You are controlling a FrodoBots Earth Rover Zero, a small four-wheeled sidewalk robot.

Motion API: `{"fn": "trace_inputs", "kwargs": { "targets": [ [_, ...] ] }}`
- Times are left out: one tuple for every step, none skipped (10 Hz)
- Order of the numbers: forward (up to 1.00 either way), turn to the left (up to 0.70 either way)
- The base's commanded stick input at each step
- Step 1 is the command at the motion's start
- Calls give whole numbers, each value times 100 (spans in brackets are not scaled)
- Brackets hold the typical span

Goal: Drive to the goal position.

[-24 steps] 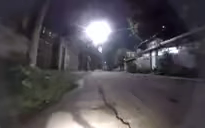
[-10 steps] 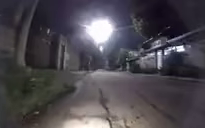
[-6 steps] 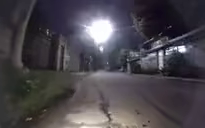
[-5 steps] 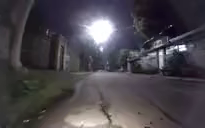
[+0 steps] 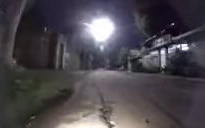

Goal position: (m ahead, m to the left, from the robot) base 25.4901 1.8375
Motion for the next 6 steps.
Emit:
{"fn": "trace_inputs", "kwargs": {
  "targets": [
    [50, 0],
    [50, 0],
    [50, 0],
    [50, 0],
    [50, 0],
    [50, 0]
  ]
}}
